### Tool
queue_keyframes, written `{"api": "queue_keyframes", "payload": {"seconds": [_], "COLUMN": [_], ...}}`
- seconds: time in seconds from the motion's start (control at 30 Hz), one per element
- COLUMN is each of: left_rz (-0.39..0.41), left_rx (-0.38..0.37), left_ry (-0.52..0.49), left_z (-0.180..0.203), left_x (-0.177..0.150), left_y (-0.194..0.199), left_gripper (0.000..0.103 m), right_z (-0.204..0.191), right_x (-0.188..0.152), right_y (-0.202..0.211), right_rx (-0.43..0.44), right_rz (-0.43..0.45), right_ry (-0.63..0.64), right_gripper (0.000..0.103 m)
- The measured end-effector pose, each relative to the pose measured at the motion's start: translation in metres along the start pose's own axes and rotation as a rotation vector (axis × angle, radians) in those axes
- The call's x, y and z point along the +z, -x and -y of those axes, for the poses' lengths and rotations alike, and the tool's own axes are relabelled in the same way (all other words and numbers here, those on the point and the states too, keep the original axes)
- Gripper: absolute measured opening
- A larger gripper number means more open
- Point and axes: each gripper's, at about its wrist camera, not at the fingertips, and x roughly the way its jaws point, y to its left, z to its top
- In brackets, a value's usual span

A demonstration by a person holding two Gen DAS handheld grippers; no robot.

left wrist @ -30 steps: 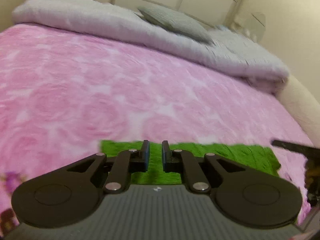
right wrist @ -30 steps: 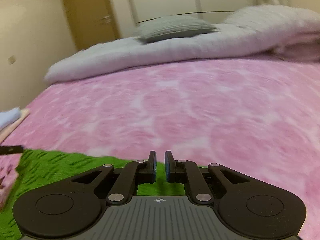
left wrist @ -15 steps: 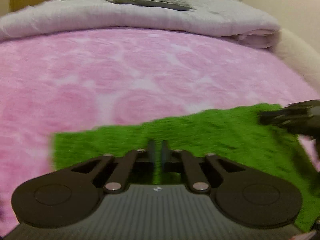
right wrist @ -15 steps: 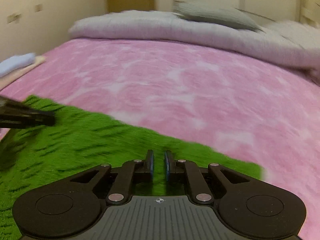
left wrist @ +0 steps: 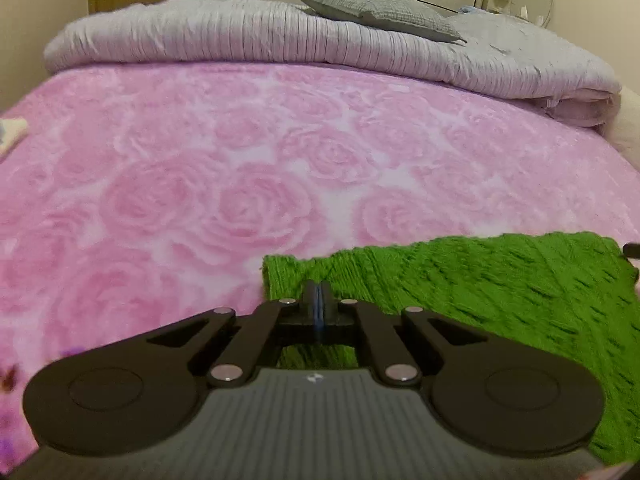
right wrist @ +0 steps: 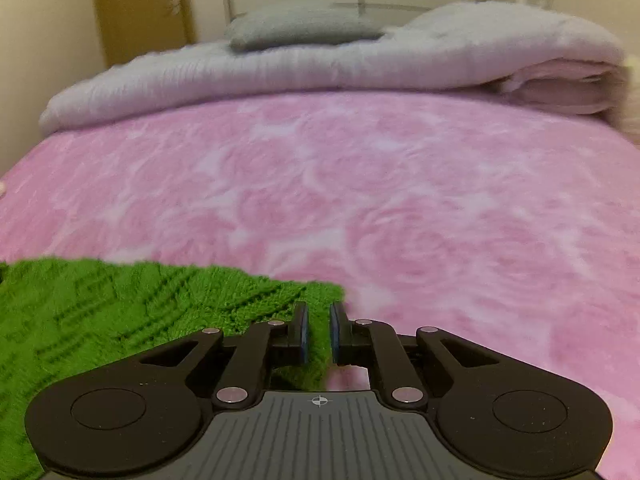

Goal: Fold clothes

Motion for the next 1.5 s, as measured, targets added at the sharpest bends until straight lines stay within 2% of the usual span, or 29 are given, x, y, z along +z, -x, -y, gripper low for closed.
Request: {"api": "queue_keyframes", "payload": {"seconds": [0.17,0.27,0.33,0.43,0.5,0.63,0.7,0.77,0.97,1.13,1.5], "left_rz": [0.031,0.012,-0.015,-0.097,-0.073,-0.108,-0.109,-0.099,-0.098,-0.106,-0.126], "left_rx": [-0.074,-0.135,-0.14,-0.092,-0.064,-0.021,-0.007,-0.005,-0.04,-0.026,0.04], "left_ry": [-0.001,0.037,0.055,0.072,0.072,0.07,0.066,0.068,0.026,0.006,-0.001], "left_z": [0.025,0.04,0.047,0.051,0.052,0.061,0.068,0.075,0.108,0.123,0.125], "left_x": [-0.026,-0.053,-0.071,-0.099,-0.112,-0.105,-0.102,-0.102,-0.109,-0.113,-0.127], "left_y": [0.065,0.095,0.106,0.104,0.107,0.121,0.132,0.144,0.169,0.183,0.198], "left_gripper": [0.004,0.005,0.005,0.005,0.008,0.008,0.01,0.017,0.018,0.019,0.025], "right_z": [-0.024,-0.048,-0.058,-0.068,-0.072,-0.077,-0.079,-0.08,-0.08,-0.091,-0.106], "right_x": [-0.022,-0.047,-0.068,-0.102,-0.112,-0.105,-0.106,-0.106,-0.112,-0.117,-0.13], "right_y": [0.065,0.084,0.091,0.091,0.097,0.113,0.126,0.139,0.165,0.185,0.185], "right_rx": [0.13,0.15,0.148,0.096,0.081,0.05,0.026,0.017,0.045,0.088,0.074], "right_rz": [0.025,0.004,-0.027,-0.121,-0.112,-0.124,-0.1,-0.073,-0.061,-0.029,-0.101], "right_ry": [-0.035,-0.017,-0.026,-0.023,0.006,0.008,-0.009,-0.032,-0.108,-0.101,-0.141], "right_gripper": [0.009,0.009,0.009,0.009,0.009,0.009,0.01,0.01,0.01,0.009,0.01]}}
